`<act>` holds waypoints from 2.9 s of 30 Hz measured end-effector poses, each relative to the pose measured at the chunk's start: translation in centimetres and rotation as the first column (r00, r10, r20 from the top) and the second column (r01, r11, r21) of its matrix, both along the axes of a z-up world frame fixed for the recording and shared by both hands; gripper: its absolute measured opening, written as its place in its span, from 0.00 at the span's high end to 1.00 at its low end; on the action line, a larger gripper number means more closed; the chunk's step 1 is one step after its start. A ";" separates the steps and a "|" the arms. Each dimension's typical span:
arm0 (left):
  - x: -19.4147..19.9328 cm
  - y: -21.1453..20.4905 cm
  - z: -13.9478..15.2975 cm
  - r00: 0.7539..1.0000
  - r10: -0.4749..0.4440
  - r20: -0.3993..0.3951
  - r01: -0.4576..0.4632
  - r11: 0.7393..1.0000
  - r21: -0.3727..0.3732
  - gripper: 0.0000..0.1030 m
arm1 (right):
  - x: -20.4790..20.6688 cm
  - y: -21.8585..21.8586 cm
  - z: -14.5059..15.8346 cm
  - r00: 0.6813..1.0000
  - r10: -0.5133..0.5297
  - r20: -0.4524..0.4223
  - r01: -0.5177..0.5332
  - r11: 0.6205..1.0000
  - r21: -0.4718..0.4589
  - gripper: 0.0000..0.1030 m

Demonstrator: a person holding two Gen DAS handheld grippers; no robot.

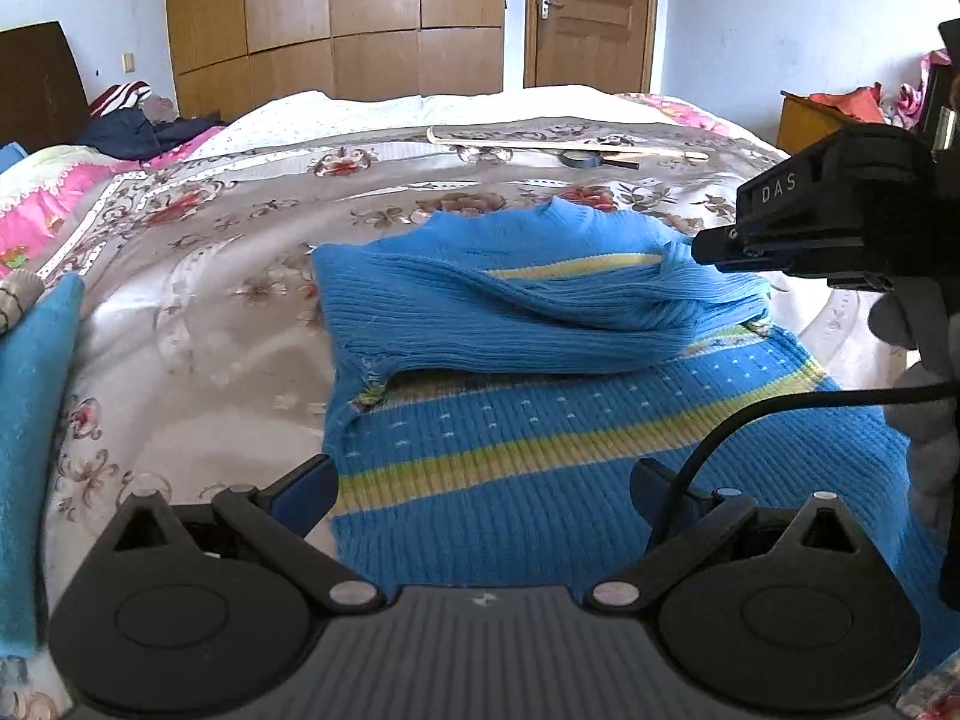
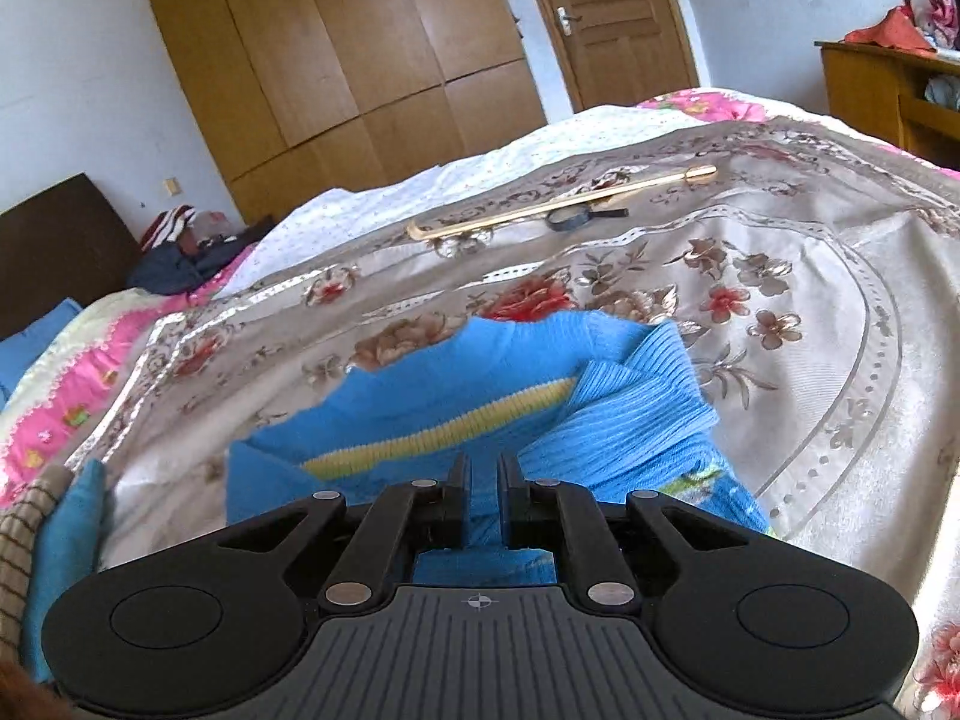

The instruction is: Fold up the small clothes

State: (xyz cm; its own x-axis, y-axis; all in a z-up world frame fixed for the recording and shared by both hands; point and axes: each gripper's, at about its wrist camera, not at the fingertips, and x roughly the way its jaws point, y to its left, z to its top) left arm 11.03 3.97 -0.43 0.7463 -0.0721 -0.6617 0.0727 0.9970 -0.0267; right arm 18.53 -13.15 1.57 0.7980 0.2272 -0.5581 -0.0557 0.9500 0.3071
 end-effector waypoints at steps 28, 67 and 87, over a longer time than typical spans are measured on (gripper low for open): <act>-1.9 0.5 4.7 0.985 -0.174 -0.008 0.161 0.929 -0.333 0.00 | -2.5 -7.8 -1.7 0.984 -0.179 -0.020 0.175 0.975 -0.135 0.88; 10.2 2.0 -2.3 0.972 0.207 0.112 -0.208 0.978 0.000 0.00 | 6.4 -6.9 -4.2 0.990 -0.050 -0.135 0.091 0.944 0.317 0.99; 9.4 3.8 -3.6 0.966 0.223 0.134 -0.218 0.975 -0.048 0.00 | 6.8 -8.0 -7.0 0.961 -0.079 -0.265 0.191 0.881 0.433 0.83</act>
